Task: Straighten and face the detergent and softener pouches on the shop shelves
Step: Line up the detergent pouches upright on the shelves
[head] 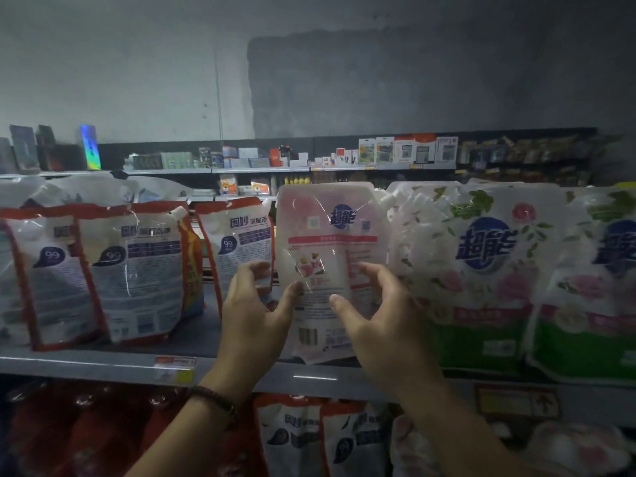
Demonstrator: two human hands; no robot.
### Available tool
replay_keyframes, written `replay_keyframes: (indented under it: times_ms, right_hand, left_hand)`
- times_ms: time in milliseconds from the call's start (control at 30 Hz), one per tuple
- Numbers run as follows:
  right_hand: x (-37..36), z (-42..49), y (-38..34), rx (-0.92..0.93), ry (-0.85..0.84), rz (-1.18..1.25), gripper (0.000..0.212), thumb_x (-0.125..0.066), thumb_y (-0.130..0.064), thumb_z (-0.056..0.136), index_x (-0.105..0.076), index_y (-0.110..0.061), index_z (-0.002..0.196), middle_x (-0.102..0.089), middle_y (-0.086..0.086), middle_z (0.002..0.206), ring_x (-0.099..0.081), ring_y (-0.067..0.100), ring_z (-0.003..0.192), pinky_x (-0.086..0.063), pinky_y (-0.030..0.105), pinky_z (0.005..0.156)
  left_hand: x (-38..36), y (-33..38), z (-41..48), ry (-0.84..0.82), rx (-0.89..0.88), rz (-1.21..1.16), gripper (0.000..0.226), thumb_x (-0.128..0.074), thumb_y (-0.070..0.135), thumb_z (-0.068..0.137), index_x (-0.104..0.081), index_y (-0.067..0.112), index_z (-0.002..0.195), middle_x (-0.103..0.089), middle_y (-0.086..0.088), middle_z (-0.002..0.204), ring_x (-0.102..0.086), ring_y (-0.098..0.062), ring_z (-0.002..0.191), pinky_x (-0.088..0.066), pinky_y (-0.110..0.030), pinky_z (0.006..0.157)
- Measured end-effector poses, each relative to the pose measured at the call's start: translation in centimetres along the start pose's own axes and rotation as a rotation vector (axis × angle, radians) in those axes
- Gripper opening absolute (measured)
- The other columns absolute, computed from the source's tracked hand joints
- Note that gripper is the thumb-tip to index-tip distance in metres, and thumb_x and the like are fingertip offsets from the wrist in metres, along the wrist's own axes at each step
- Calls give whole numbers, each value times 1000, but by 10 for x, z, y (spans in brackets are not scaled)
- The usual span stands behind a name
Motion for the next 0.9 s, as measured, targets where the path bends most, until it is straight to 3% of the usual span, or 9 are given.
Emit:
replay_keyframes:
  times_ms: [133, 300, 367, 467, 533, 633, 733, 900]
  right_hand:
    - [-14, -3, -4, -24, 6, -18, 51, -77, -48, 91, -57, -39, 137, -65, -18, 122, -67, 3, 108, -64, 31, 88]
    - [-20, -8, -9, -38, 20, -74, 55, -78, -43, 93, -53, -35, 142, -63, -17, 125, -59, -6, 107, -46, 0, 74]
    - [-21, -8, -9, -42, 13, -84, 58, -77, -44, 92, -52, -35, 144, -62, -17, 126, -60, -3, 108, -50, 4, 81]
    - [-21, -7, -9, -41, 14, -105, 64, -77, -48, 92, -51, -33, 148, -62, -16, 130, -63, 5, 116, -59, 30, 97]
    - [-21, -5, -9, -43, 8, -114, 66, -76, -50, 91, -50, -33, 150, -60, -14, 134, -62, 8, 120, -59, 35, 100]
    - [-22, -3, -9, -42, 4, -117, 66, -75, -52, 91, -51, -34, 150, -62, -14, 133, -64, 10, 118, -61, 36, 98]
    - [-22, -3, -10, -34, 10, -125, 65, -75, -49, 92, -52, -31, 150, -63, -14, 129, -63, 7, 116, -60, 33, 98]
    - [-21, -6, -15, -11, 3, -178, 70, -74, -49, 93, -48, -27, 154, -58, -14, 140, -57, 7, 127, -53, 31, 109]
  left_hand:
    - [-5, -10, 6, -161, 64, -167, 45, -73, 52, 90, -59, 28, 126, -72, 13, 113, -74, -2, 95, -61, -20, 68]
    - [-14, -20, 8, -227, 71, -265, 30, -69, 43, 99, -65, 25, 122, -79, 6, 111, -79, -9, 94, -67, -36, 74]
    - [-17, -22, 10, -243, 69, -293, 30, -67, 41, 101, -66, 24, 126, -80, 7, 112, -78, -9, 97, -66, -33, 77]
    - [-23, -21, 9, -233, 71, -314, 28, -66, 39, 102, -70, 23, 124, -81, 8, 108, -78, -9, 98, -65, -28, 76]
    - [-24, -19, 9, -210, 63, -318, 27, -68, 38, 102, -71, 22, 123, -81, 8, 106, -78, -8, 95, -64, -26, 74]
    - [-24, -16, 9, -193, 51, -300, 28, -68, 43, 99, -72, 25, 120, -81, 7, 99, -79, -13, 86, -65, -33, 68]
    - [-25, -17, 9, -172, 78, -361, 25, -67, 53, 96, -74, 33, 111, -81, -4, 93, -78, -34, 85, -64, -61, 73]
    - [-28, -12, 5, -131, 63, -382, 23, -64, 41, 102, -77, 23, 110, -82, -1, 95, -79, -24, 87, -64, -57, 78]
Point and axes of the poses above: each hand's wrist, its own z-axis towards the middle knuckle, its own x-axis out of the back of the hand, y = z × x, the point moved 2 cm from there along z, towards the middle knuckle
